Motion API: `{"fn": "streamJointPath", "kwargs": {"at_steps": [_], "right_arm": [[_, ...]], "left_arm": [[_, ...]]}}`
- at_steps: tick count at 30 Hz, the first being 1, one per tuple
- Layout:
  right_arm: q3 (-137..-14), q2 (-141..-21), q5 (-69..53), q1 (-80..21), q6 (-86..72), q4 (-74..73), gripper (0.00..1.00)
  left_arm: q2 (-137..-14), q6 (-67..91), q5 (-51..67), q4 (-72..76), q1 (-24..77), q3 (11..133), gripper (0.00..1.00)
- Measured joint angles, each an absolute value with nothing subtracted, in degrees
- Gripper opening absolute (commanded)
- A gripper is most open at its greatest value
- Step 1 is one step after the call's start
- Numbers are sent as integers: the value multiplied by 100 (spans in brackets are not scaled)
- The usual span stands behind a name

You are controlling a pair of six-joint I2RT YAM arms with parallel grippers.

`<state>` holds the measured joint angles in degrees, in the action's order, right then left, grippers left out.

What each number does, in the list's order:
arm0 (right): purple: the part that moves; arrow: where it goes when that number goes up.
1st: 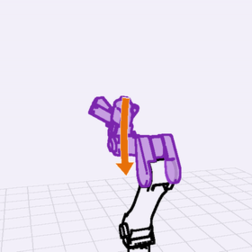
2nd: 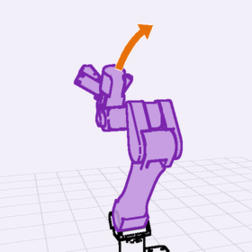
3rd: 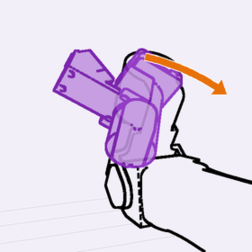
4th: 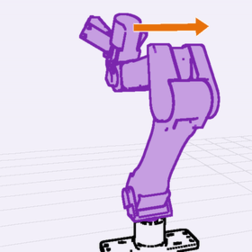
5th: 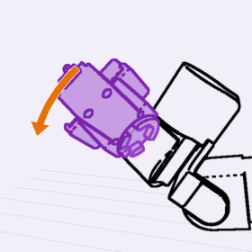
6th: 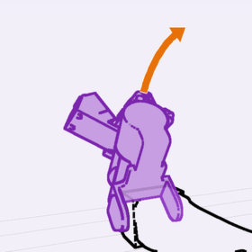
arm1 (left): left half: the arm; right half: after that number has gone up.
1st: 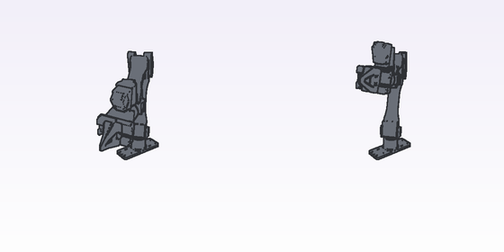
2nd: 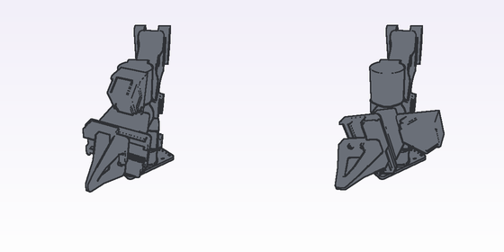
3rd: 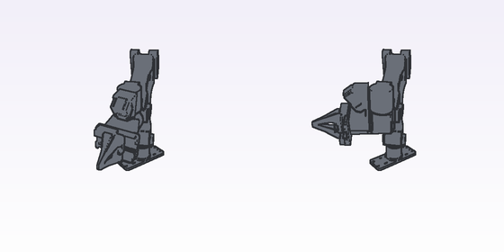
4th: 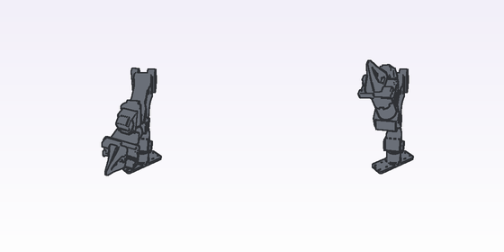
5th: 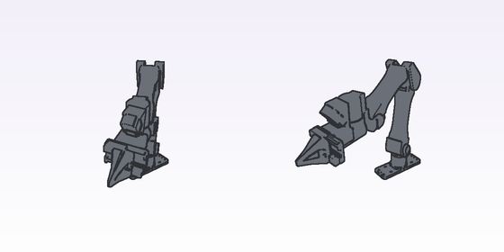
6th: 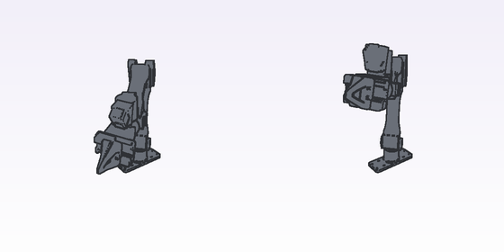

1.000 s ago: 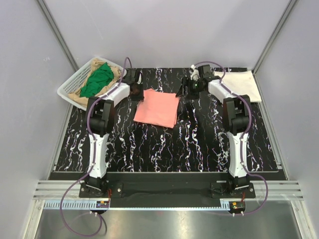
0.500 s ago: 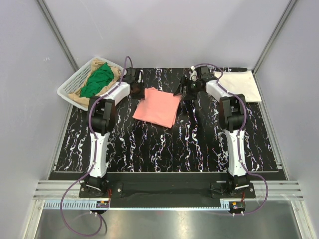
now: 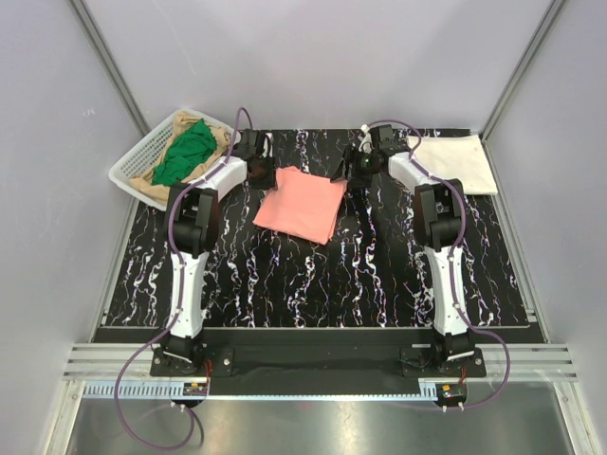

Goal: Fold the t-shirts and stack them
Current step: Neatly place the folded tshirt to the corner

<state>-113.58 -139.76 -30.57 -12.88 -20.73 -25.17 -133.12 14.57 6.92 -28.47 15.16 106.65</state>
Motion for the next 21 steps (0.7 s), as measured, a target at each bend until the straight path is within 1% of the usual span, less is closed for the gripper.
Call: {"fn": "streamJointPath", "kwargs": {"at_steps": [3, 7, 13, 15, 17, 20, 21], "right_arm": [[-11496, -14066, -2980, -1337, -2051, -2536, 68], [-11496, -14068, -2893, -1387, -2018, -2543, 61], [-11113, -13891, -2930, -1389, -1929, -2383, 58], [-10916, -13775, -2945, -1389, -1922, -2375, 55], [-10713, -13657, -2954, -1389, -1911, -2364, 50], [-10512, -13550, -2950, -1389, -1861, -2366, 46], [-10453, -13522, -2952, -1389, -1835, -2362, 41]], "left_arm": [[-13303, 1461, 768, -2757, 1507, 10619, 36], [-13238, 1500, 873, -2598, 1496, 10471, 36], [-12862, 1634, 932, -2379, 1496, 9819, 37], [-12669, 1695, 952, -2248, 1496, 9485, 37], [-12564, 1741, 976, -2198, 1496, 9310, 37], [-12492, 1793, 1015, -2115, 1496, 9177, 38], [-12475, 1802, 1028, -2086, 1494, 9146, 38]]}}
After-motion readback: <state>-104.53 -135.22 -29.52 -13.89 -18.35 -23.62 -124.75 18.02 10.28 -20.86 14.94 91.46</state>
